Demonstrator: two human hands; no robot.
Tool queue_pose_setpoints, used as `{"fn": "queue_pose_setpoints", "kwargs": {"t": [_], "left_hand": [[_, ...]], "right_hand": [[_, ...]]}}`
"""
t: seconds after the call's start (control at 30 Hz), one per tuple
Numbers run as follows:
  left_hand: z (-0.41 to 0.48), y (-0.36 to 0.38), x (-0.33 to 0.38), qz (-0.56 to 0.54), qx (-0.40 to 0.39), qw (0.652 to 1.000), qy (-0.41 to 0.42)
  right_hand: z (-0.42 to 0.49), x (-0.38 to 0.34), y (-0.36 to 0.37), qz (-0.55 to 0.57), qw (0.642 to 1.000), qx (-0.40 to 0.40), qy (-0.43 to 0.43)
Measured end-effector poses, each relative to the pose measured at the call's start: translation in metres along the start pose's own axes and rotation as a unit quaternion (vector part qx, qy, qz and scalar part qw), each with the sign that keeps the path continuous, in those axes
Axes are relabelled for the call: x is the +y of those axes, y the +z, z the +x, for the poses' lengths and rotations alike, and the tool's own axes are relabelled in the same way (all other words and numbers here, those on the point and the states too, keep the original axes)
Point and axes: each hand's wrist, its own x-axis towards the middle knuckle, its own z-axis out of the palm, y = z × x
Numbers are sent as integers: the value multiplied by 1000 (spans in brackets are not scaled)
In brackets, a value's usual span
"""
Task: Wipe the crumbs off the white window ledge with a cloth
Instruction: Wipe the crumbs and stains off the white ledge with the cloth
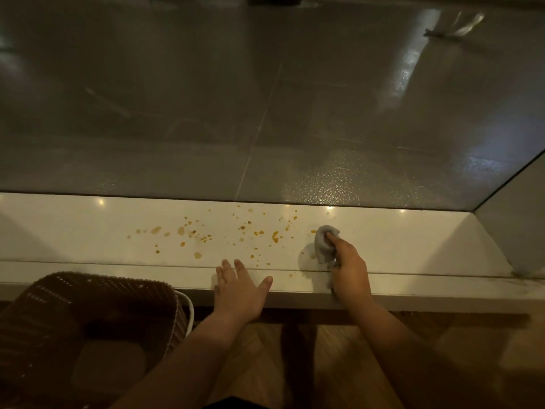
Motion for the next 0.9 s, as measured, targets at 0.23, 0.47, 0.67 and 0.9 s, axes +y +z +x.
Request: {"fn": "queue_pose_setpoints", "kwargs": {"t": [0.23,0.47,0.67,0.9], "left_hand": [[-7,0,38,7,39,966,256],[3,-4,74,9,-14,935,355],[20,-1,86,-15,-55,935,350],[44,12,94,-13,-5,942,335]], "right_hand": [[-2,-12,-10,1,990,-81,-114],[-2,-9,-26,-82,961,-151,-218],[-6,8,-29,-87,947,-116,-286],[-2,33,-32,-74,963,-17,-260]]}}
